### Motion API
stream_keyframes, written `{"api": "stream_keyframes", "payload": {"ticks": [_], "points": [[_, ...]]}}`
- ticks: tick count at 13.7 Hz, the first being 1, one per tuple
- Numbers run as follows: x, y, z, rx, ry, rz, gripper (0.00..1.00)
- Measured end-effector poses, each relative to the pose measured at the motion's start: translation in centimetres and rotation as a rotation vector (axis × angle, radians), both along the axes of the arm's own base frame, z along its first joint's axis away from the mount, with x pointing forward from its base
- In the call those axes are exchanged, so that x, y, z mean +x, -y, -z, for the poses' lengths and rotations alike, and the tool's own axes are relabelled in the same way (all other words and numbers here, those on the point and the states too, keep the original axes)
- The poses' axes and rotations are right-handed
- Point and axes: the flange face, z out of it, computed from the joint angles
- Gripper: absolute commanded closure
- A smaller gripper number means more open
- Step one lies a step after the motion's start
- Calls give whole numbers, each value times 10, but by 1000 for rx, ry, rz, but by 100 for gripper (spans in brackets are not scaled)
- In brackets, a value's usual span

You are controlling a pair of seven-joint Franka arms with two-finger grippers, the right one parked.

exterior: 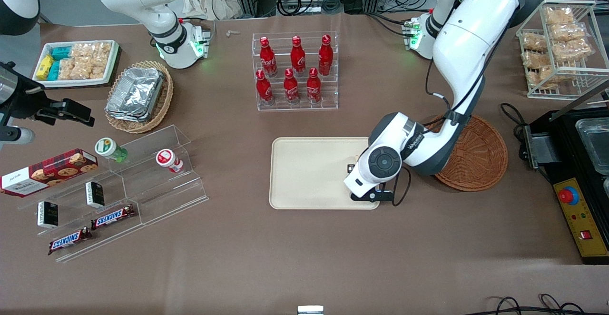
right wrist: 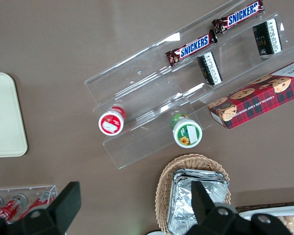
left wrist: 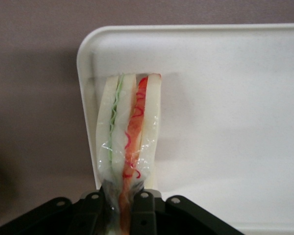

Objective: Place sandwich from basket to tray

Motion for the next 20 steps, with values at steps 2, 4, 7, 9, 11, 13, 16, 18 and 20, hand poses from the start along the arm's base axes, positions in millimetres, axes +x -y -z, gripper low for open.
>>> {"api": "stream_keyframes", "payload": {"ticks": [2, 4, 7, 9, 11, 13, 16, 18, 20], "points": [[1, -2, 1, 5, 5, 2, 0], [4, -3, -2, 2, 11, -1, 0], [20, -18, -17, -3, 38, -31, 0], [39, -53, -40, 3, 47, -55, 0], [52, -97, -76, 13, 41, -20, 0], [57, -146, -121, 34, 27, 11, 0], [62, -202, -171, 43, 65, -18, 0], [64, -242, -184, 33, 59, -90, 0], [66, -285, -195, 6, 52, -166, 0]]}}
